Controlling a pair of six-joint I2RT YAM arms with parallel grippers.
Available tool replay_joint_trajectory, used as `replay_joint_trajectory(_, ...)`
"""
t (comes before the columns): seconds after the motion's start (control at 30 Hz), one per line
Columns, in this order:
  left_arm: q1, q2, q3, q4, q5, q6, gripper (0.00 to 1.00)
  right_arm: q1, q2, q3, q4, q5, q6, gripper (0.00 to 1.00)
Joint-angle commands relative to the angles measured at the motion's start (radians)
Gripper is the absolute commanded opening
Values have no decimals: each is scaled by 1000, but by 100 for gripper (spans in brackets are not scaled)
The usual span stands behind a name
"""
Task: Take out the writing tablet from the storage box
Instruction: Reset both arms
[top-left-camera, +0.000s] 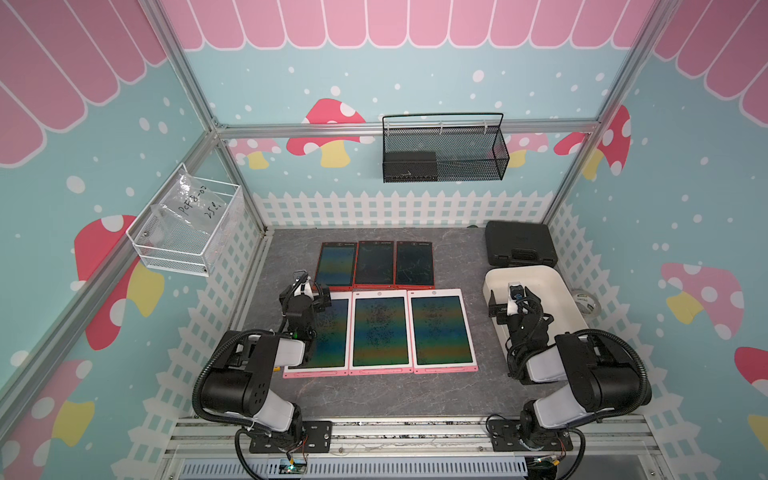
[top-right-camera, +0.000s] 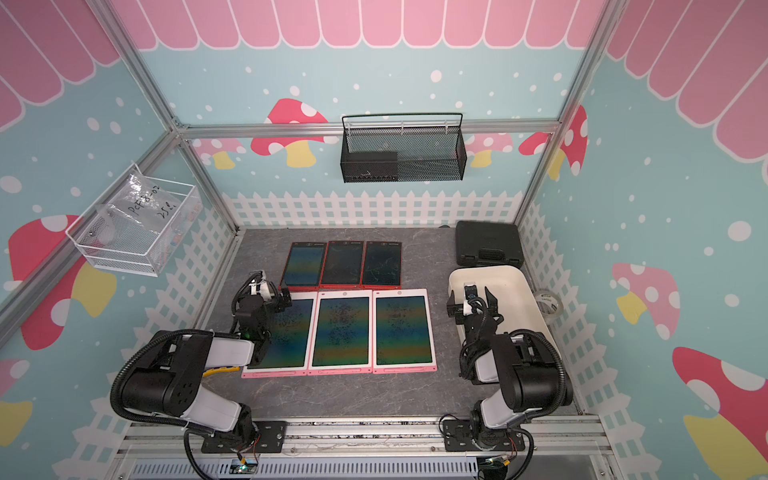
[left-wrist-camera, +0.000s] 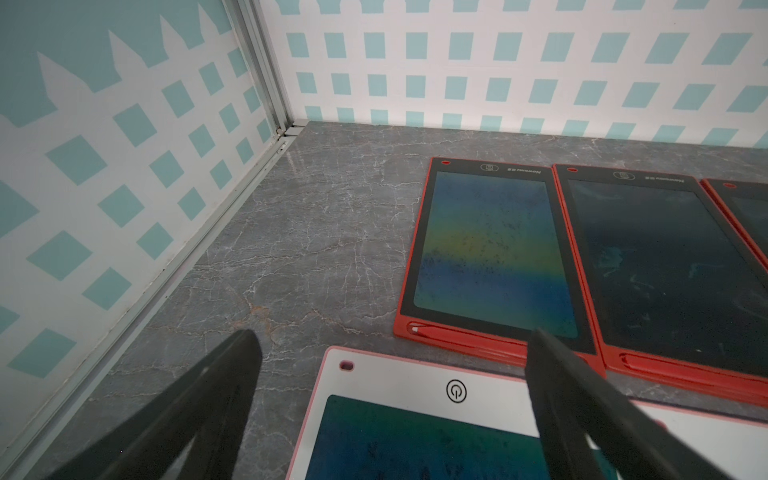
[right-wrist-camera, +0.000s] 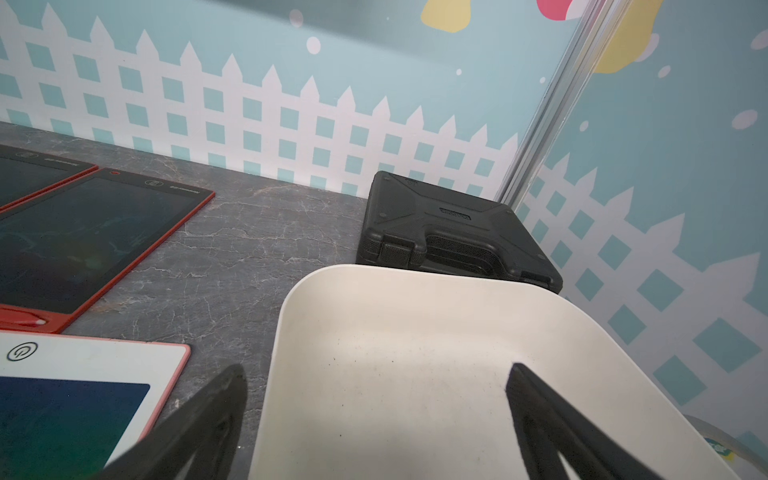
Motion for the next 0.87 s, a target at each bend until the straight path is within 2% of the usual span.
replay_joint_trajectory(0.0, 5, 5, 12, -3, -16, -6, 99, -5, -9, 9, 13, 1, 2, 99)
replay_joint_trajectory(0.83, 17, 3, 22, -27, 24, -9, 99, -5, -9, 10, 11, 1, 1, 99)
